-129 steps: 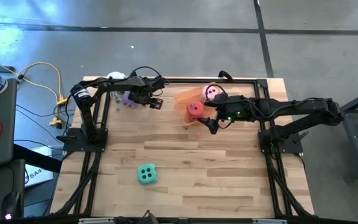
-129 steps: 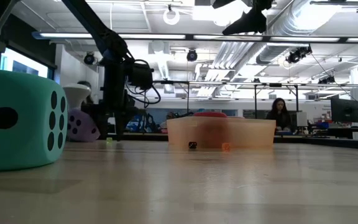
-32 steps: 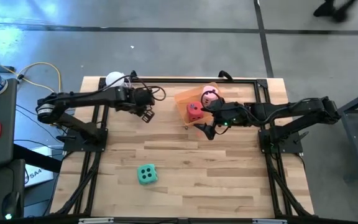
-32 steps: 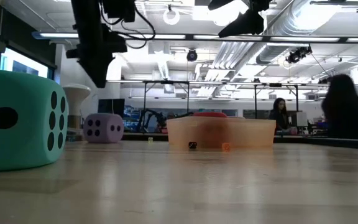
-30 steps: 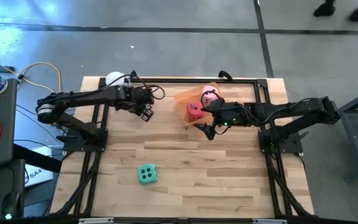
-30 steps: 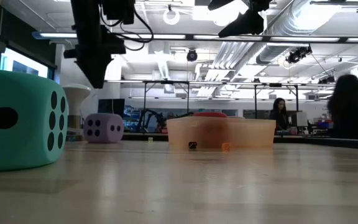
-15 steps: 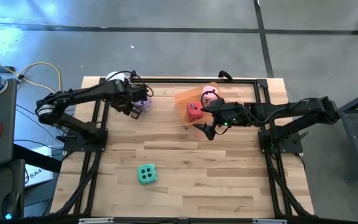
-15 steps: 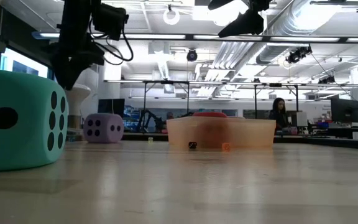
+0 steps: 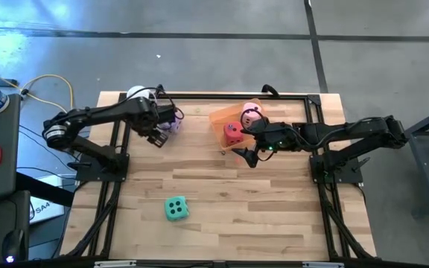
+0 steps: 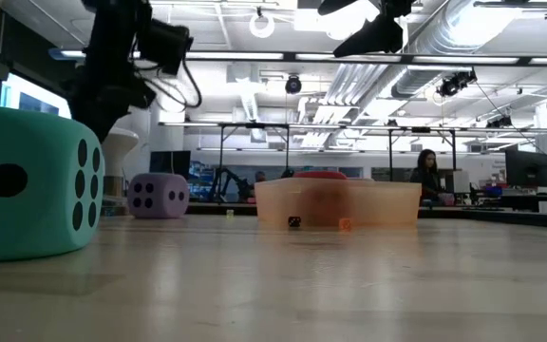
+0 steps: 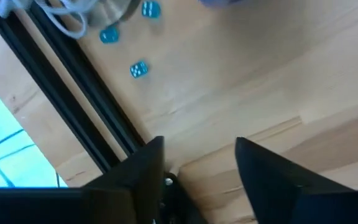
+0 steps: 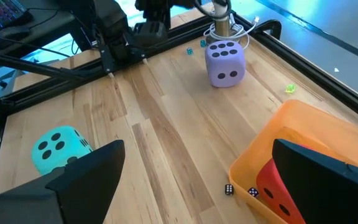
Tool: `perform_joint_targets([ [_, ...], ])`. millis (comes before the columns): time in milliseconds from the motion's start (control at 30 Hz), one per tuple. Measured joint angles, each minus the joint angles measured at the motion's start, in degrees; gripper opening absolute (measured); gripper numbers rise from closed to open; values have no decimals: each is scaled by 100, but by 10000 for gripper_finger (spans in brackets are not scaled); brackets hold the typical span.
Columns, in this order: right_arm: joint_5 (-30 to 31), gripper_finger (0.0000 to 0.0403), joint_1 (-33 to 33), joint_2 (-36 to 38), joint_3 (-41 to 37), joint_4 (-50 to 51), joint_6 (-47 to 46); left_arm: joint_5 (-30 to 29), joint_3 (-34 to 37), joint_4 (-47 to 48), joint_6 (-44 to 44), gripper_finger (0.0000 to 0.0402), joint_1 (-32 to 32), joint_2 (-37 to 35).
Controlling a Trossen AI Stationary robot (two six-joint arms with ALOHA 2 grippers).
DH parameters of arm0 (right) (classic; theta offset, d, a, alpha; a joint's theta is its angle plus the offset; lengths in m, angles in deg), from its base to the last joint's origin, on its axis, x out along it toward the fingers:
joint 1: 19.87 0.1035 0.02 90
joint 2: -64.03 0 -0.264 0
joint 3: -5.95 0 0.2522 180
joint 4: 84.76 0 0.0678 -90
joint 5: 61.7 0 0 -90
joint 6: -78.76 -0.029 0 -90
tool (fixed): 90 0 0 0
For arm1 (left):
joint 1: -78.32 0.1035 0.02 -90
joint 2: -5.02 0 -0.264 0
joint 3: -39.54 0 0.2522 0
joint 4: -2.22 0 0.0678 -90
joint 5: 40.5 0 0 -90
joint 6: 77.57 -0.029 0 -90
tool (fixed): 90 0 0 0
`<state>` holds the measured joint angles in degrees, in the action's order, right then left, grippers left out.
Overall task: Pick & Place Dice
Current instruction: Put the small blue dice into the orange bin
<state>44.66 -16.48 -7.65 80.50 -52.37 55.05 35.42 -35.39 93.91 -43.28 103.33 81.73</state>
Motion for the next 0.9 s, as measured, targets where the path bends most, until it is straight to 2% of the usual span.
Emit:
perform_joint_targets([
  [167,2,400,-1,0,0,1,0,316,622,-342,-7,240,435,0],
  [300,19,400,1,0,0,1,0,414,1063,-914,2,243,849,2],
  [433,22,400,-1,0,0,1,0,840,1376,-1440,-149,244,1265,2],
  [733,22,400,-1,0,0,2,-16,633,1447,-1674,-264,244,2056,0],
  [900,20,400,-1,0,0,36,-33,900,1447,-1870,-303,244,2439,0],
])
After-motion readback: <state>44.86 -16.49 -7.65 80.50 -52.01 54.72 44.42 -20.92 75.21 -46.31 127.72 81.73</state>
